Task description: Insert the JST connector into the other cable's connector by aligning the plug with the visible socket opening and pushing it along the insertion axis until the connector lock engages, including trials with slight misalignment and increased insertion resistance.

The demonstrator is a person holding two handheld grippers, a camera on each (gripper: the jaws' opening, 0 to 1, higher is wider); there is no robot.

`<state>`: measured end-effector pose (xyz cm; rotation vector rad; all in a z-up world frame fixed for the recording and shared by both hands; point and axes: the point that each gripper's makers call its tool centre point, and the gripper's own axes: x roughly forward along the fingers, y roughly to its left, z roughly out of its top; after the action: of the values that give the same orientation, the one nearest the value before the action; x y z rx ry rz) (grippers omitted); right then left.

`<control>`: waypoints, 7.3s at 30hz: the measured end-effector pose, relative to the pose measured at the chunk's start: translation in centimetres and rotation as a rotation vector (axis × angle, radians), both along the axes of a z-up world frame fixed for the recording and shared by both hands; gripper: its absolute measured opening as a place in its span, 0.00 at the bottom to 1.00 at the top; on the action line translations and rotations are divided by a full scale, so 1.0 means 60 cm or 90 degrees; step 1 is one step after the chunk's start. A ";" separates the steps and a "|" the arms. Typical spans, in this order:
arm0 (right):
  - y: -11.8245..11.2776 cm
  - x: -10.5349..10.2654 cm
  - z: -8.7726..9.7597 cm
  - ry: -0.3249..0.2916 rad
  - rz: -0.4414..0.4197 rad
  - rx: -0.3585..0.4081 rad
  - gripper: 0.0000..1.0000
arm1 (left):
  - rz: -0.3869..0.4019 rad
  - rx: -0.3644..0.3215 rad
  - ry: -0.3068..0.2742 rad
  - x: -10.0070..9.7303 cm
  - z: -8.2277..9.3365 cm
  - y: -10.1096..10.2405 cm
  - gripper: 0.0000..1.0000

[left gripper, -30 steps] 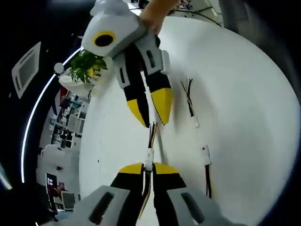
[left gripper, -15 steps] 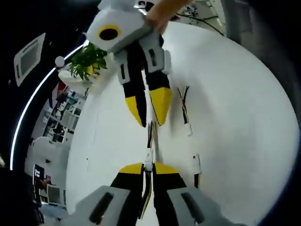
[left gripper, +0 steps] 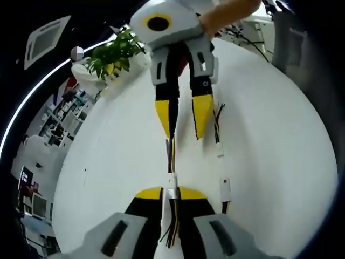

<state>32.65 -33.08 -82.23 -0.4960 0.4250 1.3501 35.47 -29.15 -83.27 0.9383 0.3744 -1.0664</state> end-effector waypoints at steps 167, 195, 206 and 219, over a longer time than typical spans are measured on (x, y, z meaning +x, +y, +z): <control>0.020 -0.068 -0.003 0.034 0.035 0.043 0.02 | 0.089 -0.204 0.213 -0.110 0.016 -0.012 0.00; 0.030 -0.062 0.011 0.006 0.076 0.050 0.01 | 0.047 -0.165 0.182 -0.113 0.025 -0.024 0.00; 0.038 -0.037 -0.008 0.018 0.050 0.054 0.01 | 0.050 -0.128 0.168 -0.077 0.006 -0.013 0.00; 0.045 -0.035 -0.041 0.048 0.035 0.049 0.02 | 0.054 -0.096 0.183 -0.075 -0.023 -0.007 0.00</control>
<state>30.56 -30.39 -84.69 -0.3970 0.4223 1.4356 31.00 -29.54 -84.64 0.6307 0.5573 -1.1371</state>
